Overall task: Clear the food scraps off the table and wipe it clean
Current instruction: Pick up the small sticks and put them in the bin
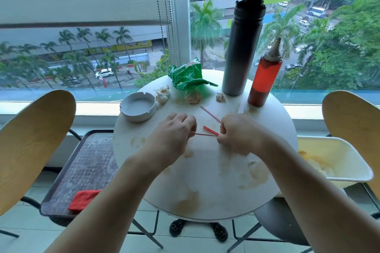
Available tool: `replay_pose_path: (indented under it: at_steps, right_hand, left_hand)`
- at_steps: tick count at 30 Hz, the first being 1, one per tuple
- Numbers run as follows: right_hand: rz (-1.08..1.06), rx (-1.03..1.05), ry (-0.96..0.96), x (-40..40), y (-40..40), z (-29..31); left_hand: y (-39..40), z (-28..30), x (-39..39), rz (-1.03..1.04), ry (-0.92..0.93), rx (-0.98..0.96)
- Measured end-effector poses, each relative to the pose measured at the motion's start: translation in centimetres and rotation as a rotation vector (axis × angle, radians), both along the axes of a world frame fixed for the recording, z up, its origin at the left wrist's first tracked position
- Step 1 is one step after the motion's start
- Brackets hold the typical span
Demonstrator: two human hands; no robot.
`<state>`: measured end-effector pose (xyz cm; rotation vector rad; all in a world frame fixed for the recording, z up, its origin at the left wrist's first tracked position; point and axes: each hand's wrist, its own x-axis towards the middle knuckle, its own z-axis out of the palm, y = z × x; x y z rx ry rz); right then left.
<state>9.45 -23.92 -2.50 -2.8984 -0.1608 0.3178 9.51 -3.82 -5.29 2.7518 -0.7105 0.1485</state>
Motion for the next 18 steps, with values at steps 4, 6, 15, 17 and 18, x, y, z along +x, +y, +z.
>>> replay_pose_path:
  at_steps: [4,6,15,17,18]
  right_hand:
    - [-0.022,0.098,-0.038,-0.3,0.0,0.5]
    - [-0.034,0.173,-0.076,-0.1,-0.1,0.8]
    - [-0.085,0.445,-0.211,1.5,-0.3,1.3]
    - [-0.129,0.472,-0.246,2.0,-0.1,1.1]
    - [-0.155,0.481,-0.261,2.2,0.0,0.9]
  left_hand:
    - [0.6,0.6,-0.3,0.047,0.001,-0.08]
    - [0.7,0.9,-0.3,0.073,0.012,-0.151]
    - [0.8,1.2,0.2,0.201,0.127,-0.489]
    - [0.8,1.3,0.4,0.222,0.138,-0.542]
    - [0.8,1.2,0.6,0.23,0.142,-0.558]
